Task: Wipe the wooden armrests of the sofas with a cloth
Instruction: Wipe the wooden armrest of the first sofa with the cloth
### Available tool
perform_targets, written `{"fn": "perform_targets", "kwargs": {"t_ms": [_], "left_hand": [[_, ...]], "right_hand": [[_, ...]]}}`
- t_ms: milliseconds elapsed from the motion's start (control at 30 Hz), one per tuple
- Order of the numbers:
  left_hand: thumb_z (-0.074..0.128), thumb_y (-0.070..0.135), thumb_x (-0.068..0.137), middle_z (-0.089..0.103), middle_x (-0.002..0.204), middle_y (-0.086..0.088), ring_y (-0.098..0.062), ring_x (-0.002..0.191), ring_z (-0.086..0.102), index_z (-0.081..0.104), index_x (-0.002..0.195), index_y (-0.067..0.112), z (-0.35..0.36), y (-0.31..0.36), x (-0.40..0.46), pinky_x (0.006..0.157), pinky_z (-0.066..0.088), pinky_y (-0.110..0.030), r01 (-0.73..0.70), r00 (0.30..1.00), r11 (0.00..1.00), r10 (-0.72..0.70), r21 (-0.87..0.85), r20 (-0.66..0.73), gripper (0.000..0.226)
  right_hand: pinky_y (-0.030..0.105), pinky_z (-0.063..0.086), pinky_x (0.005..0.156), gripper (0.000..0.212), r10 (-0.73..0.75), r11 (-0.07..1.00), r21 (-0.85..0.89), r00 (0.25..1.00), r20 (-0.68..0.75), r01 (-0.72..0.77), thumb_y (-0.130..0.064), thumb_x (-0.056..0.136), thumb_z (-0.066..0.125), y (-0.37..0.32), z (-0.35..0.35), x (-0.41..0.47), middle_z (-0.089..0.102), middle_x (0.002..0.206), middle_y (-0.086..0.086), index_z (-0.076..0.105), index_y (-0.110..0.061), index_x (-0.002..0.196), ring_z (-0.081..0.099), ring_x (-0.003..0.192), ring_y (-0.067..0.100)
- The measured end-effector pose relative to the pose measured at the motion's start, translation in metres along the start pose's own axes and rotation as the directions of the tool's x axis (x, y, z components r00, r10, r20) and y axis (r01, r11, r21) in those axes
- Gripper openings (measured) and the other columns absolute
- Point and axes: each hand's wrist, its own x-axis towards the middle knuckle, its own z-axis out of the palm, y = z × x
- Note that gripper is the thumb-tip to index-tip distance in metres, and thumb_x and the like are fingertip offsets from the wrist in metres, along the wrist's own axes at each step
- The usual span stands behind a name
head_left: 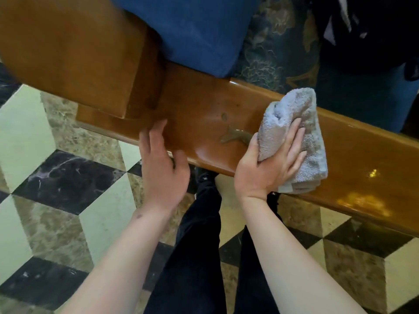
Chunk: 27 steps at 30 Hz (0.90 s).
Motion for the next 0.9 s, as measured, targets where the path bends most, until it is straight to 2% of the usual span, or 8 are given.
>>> {"fn": "perform_targets", "kwargs": {"t_ms": [133, 233, 433, 500, 600, 733, 800, 900], "left_hand": [[0.039, 0.001, 0.085, 0.04, 0.136, -0.003, -0.017, 0.117, 0.049, 0.044, 0.142, 0.009, -0.008, -0.009, 0.009, 0.102, 0.043, -0.028, -0.039, 0.998, 0.993, 0.033, -0.113, -0.054, 0.058], [0.038, 0.006, 0.093, 0.046, 0.134, 0.0, 0.001, 0.115, 0.048, 0.047, 0.138, 0.012, -0.006, -0.011, 0.011, 0.099, 0.041, -0.02, -0.011, 0.994, 0.97, -0.016, -0.241, -0.109, 0.047], [0.034, 0.026, 0.102, 0.056, 0.137, -0.007, -0.018, 0.125, 0.053, 0.048, 0.139, 0.007, -0.008, -0.009, 0.016, 0.104, 0.044, -0.036, 0.046, 0.987, 0.94, -0.096, -0.339, -0.131, 0.043], [0.036, 0.023, 0.101, 0.055, 0.138, -0.011, -0.021, 0.126, 0.053, 0.045, 0.139, 0.002, -0.009, -0.008, 0.017, 0.105, 0.044, -0.043, 0.042, 0.988, 0.928, -0.093, -0.369, -0.12, 0.045], [0.041, 0.02, 0.094, 0.051, 0.141, -0.015, -0.03, 0.13, 0.049, 0.042, 0.142, -0.001, -0.011, -0.006, 0.01, 0.108, 0.041, -0.051, -0.006, 0.991, 0.943, -0.039, -0.333, -0.13, 0.052], [0.051, 0.011, 0.086, 0.038, 0.156, -0.021, -0.036, 0.146, 0.03, 0.039, 0.149, 0.002, -0.009, -0.006, -0.005, 0.121, 0.025, -0.045, -0.091, 0.99, 0.992, 0.1, 0.089, -0.103, 0.065], [0.049, 0.012, 0.089, 0.036, 0.159, -0.018, -0.033, 0.149, 0.027, 0.041, 0.149, 0.006, -0.001, -0.001, -0.013, 0.122, 0.023, -0.045, -0.157, 0.986, 0.966, 0.163, 0.207, -0.016, 0.061], [0.042, 0.016, 0.093, 0.037, 0.16, -0.013, -0.034, 0.149, 0.027, 0.047, 0.148, 0.016, 0.027, 0.019, -0.028, 0.12, 0.025, -0.055, -0.194, 0.981, 0.939, 0.178, 0.284, 0.082, 0.055]], "right_hand": [[0.06, 0.015, 0.129, 0.083, 0.026, 1.0, 0.018, 1.0, -0.004, -0.026, -0.053, 0.092, 0.048, -0.024, 0.016, -0.014, 0.031, 0.171, 0.002, 0.028, -0.021, 0.166, 0.021, 0.158, 0.023], [0.061, 0.018, 0.128, 0.086, -0.121, 0.986, -0.109, 0.991, 0.05, 0.126, -0.051, 0.085, 0.044, -0.045, 0.03, -0.03, 0.028, 0.172, 0.004, 0.017, -0.025, 0.162, 0.021, 0.158, 0.025], [0.055, 0.006, 0.129, 0.093, -0.462, 0.81, -0.217, 0.82, 0.338, 0.545, -0.055, 0.087, 0.052, -0.053, 0.044, -0.053, 0.022, 0.174, 0.012, 0.025, -0.012, 0.164, 0.017, 0.162, 0.031], [0.056, 0.006, 0.13, 0.09, -0.591, 0.704, -0.146, 0.687, 0.423, 0.695, -0.053, 0.088, 0.059, -0.044, 0.038, -0.049, 0.025, 0.173, 0.012, 0.031, -0.013, 0.163, 0.018, 0.161, 0.031], [0.056, 0.011, 0.13, 0.077, -0.794, 0.406, 0.088, 0.303, 0.526, 0.91, -0.046, 0.09, 0.062, -0.025, 0.026, -0.027, 0.033, 0.17, 0.011, 0.044, -0.017, 0.159, 0.024, 0.16, 0.031], [0.053, 0.011, 0.131, 0.062, -0.827, 0.095, 0.304, -0.095, 0.555, 0.948, -0.047, 0.098, 0.053, -0.012, 0.016, 0.024, 0.038, 0.168, 0.009, 0.052, -0.02, 0.154, 0.027, 0.159, 0.03], [0.054, 0.012, 0.131, 0.061, -0.797, 0.016, 0.331, -0.188, 0.574, 0.943, -0.048, 0.098, 0.055, -0.007, 0.011, 0.042, 0.042, 0.166, 0.009, 0.054, -0.019, 0.152, 0.029, 0.158, 0.03], [0.054, 0.014, 0.13, 0.06, -0.773, 0.003, 0.296, -0.186, 0.607, 0.955, -0.049, 0.096, 0.055, 0.013, -0.007, 0.061, 0.046, 0.163, 0.01, 0.058, -0.018, 0.147, 0.03, 0.158, 0.032]]}}
